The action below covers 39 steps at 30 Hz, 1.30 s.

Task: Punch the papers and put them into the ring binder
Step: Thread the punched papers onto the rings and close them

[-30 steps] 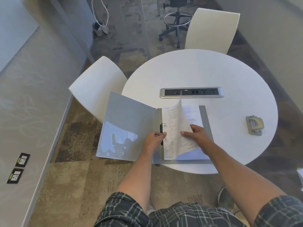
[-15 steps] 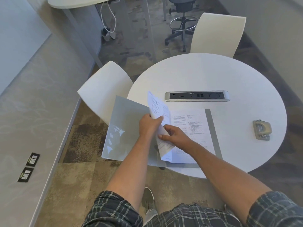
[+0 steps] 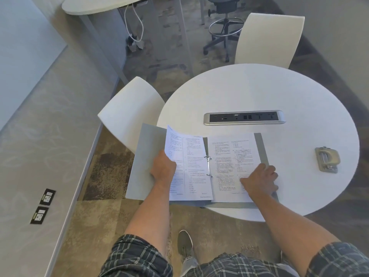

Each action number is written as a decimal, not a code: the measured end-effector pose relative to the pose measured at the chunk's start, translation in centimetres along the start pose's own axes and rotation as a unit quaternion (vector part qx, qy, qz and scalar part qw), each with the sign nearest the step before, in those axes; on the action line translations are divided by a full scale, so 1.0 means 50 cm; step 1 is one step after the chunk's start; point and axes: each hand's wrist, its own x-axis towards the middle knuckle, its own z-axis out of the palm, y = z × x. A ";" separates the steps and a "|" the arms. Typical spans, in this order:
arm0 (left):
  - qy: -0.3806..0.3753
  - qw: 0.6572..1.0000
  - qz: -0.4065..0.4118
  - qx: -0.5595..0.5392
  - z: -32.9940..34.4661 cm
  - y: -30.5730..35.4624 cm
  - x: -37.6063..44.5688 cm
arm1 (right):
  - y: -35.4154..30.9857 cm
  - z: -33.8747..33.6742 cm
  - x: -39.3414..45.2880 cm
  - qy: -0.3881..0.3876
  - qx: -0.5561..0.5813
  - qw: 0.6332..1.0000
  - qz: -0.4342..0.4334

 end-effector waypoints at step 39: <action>0.016 0.960 -0.057 -0.273 -0.010 -0.054 0.025 | -0.208 0.016 -0.104 -0.440 0.410 0.753 -0.267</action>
